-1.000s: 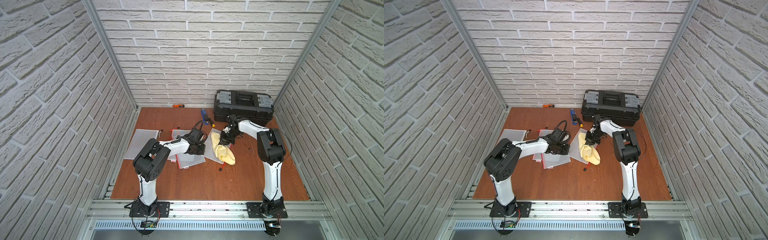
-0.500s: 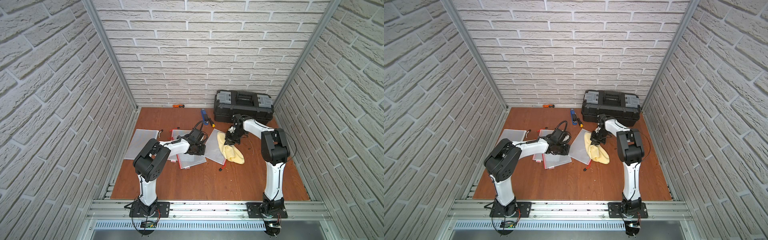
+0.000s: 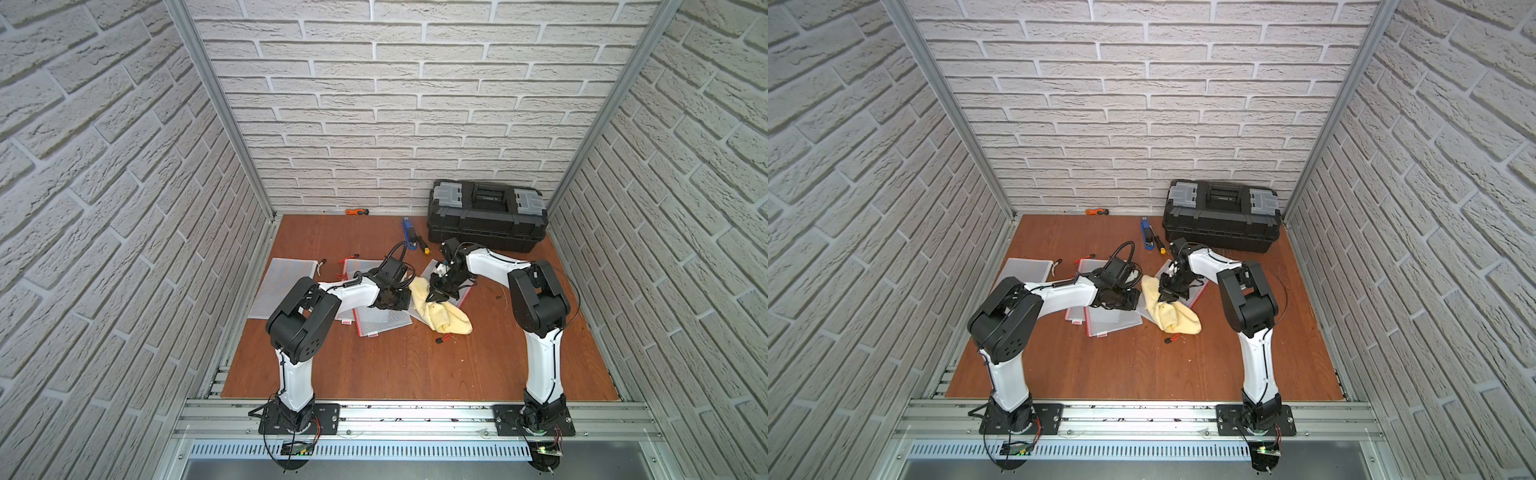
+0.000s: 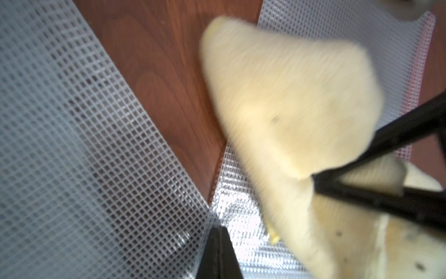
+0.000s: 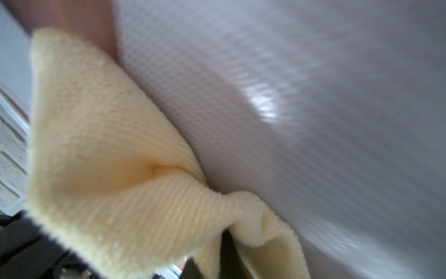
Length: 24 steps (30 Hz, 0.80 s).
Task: Wipe the document bag
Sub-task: Wipe the dirt from the document bag.
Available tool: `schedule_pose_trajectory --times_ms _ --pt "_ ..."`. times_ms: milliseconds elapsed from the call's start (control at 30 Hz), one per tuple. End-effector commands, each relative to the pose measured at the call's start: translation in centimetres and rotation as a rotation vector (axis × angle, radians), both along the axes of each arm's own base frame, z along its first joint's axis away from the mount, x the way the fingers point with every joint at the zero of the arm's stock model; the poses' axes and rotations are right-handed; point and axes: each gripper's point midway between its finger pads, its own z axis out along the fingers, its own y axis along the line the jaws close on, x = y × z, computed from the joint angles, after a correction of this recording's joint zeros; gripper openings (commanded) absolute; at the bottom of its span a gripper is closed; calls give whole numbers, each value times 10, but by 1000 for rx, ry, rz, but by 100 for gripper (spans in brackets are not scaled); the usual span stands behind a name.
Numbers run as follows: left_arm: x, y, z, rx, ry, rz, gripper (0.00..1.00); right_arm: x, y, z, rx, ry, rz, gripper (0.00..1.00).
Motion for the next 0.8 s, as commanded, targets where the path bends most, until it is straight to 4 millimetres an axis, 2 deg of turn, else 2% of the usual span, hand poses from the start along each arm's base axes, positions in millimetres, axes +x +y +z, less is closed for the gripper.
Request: schedule_pose_trajectory --times_ms 0,100,167,233,333,400,567,633,700,767 --pt "-18 15 -24 82 75 -10 0 1 -57 11 -84 -27 -78 2" --pt "-18 15 -24 81 75 -13 0 -5 -87 21 -103 -36 -116 2" --pt "-19 14 -24 81 74 -16 0 -10 -97 22 -113 -34 -125 2" --pt "-19 15 -25 83 77 -17 0 -16 -99 22 -126 -28 -113 2" --pt "-18 14 -25 79 76 -18 0 -25 -85 21 -104 -26 -98 2" --pt "-18 13 -25 79 78 -16 0 -32 -69 20 -105 -28 -65 2" --pt "-17 11 -25 77 80 -18 0 -59 -4 14 -89 -17 76 2" --pt "-18 11 -24 80 81 -19 0 -67 14 8 -76 -10 98 2" --pt "-18 12 -24 84 83 -19 0 -69 20 4 -56 -9 81 2" --pt "-19 13 -23 87 80 -20 0 -67 13 1 -69 -10 63 2"
